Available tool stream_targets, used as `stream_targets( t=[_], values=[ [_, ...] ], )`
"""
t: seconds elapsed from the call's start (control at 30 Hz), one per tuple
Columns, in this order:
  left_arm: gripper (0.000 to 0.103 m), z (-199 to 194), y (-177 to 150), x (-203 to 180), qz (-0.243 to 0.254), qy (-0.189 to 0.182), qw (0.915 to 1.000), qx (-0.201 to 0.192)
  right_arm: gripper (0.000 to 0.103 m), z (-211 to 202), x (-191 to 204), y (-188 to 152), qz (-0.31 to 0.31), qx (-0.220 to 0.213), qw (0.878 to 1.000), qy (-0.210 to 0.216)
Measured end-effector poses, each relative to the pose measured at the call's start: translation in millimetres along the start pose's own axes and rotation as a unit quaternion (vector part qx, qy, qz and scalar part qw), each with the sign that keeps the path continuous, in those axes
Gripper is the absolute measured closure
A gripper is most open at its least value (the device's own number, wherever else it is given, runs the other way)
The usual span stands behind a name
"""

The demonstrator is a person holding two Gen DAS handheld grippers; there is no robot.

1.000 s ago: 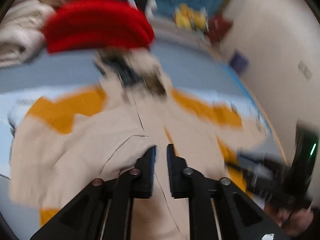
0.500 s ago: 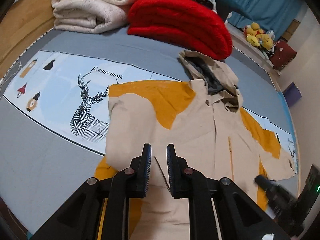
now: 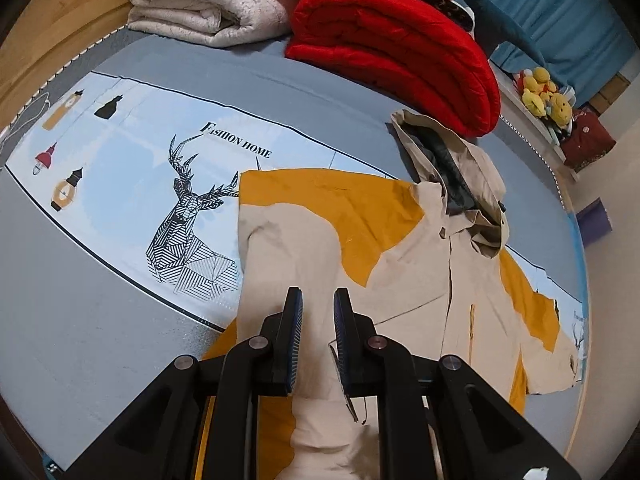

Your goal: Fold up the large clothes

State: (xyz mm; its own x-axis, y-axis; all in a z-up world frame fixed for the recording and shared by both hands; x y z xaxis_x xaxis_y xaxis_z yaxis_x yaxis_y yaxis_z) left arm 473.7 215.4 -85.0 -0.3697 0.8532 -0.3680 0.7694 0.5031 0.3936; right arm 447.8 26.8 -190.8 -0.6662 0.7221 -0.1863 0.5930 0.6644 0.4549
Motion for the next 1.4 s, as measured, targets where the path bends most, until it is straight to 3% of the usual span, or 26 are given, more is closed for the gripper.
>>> stream_targets(
  t=[0.23,0.33,0.37,0.4,0.43,0.5,0.63,0.73,0.8,0.93,1.07,1.17,1.2,1.23,1.4],
  values=[
    [0.089,-4,9,13,-0.018,0.0,0.9998,-0.005,0.051,25,30,2,-0.067,0.005,0.998,-0.002],
    [0.089,-5,13,21,-0.024,0.003,0.9997,-0.007,0.052,33,35,-3,-0.101,0.01,0.995,-0.026],
    [0.089,-6,15,24,-0.027,0.004,0.9996,-0.008,0.054,35,33,-4,-0.109,0.011,0.993,-0.039],
    [0.089,-6,16,26,-0.029,0.005,0.9995,-0.01,0.067,35,28,-5,-0.111,0.01,0.992,-0.054],
    [0.089,-7,18,29,-0.032,0.006,0.9994,-0.012,0.079,32,23,-3,-0.098,0.007,0.994,-0.05],
    [0.089,-9,21,32,-0.036,0.006,0.9992,-0.015,0.091,17,10,9,-0.046,-0.011,0.998,-0.027],
    [0.089,-11,22,35,-0.037,0.01,0.9991,-0.02,0.098,-33,-45,38,0.089,-0.084,0.992,-0.008],
    [0.089,-11,21,34,-0.029,0.014,0.9993,-0.019,0.099,-78,-125,41,0.248,-0.147,0.957,-0.023],
    [0.089,-10,19,34,-0.025,0.017,0.9994,-0.017,0.1,-89,-173,24,0.333,-0.154,0.929,-0.045],
    [0.089,-3,15,31,-0.022,0.021,0.9995,-0.01,0.099,-82,-246,-31,0.458,-0.118,0.876,-0.094],
    [0.089,6,10,26,-0.02,0.017,0.9997,0.0,0.093,-66,-279,-80,0.521,-0.074,0.843,-0.112],
    [0.089,12,7,21,-0.013,0.017,0.9998,0.006,0.064,-49,-289,-106,0.564,-0.05,0.82,-0.086],
    [0.089,14,6,19,-0.012,0.015,0.9998,0.009,0.049,-42,-291,-113,0.579,-0.042,0.811,-0.071],
    [0.089,17,4,18,-0.009,0.015,0.9998,0.013,0.044,-33,-291,-118,0.59,-0.033,0.804,-0.056],
    [0.089,29,-4,15,-0.002,0.017,0.9994,0.029,0.044,11,-276,-136,0.628,0.018,0.777,0.028]
  ],
)
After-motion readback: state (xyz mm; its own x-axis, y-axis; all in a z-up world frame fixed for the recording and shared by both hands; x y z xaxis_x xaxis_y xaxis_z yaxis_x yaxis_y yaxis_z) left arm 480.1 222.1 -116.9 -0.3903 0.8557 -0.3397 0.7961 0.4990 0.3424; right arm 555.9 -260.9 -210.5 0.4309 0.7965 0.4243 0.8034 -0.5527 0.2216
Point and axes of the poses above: each gripper's, at about its wrist camera, not at the fingertips, and z roughly the way its jaws point, x to its left, y to its top, the point moved 10 cm from there along z, roughly the way its jaws point, and after that the axes turned 5 degrees about -y, right-handed, at the moved point
